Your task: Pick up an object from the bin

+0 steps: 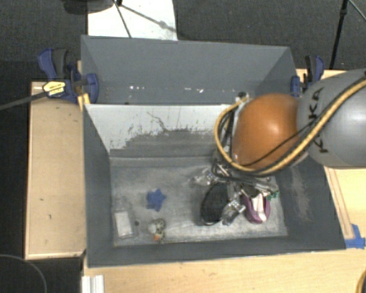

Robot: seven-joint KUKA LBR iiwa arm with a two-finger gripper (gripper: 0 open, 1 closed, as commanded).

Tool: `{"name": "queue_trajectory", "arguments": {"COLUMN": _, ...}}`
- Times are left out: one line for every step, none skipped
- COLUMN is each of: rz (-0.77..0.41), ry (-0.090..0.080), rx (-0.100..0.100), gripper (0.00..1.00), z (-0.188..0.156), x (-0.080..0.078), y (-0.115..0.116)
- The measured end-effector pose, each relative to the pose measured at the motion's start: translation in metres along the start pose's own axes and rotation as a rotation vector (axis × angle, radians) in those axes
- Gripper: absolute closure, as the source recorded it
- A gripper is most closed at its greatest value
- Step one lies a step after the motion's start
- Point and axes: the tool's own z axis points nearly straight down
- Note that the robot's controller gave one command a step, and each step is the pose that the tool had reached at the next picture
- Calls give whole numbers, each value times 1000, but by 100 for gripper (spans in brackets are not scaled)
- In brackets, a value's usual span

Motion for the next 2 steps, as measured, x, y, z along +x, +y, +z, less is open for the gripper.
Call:
{"name": "queue_trajectory", "arguments": {"rz": 156, "ry": 0, "rx": 0, "gripper": 0, "z": 47, "x": 16, "y": -26}}
{"name": "queue_trajectory", "arguments": {"rz": 158, "ry": -1, "rx": 0, "gripper": 100, "z": 46, "x": 15, "y": -25}}
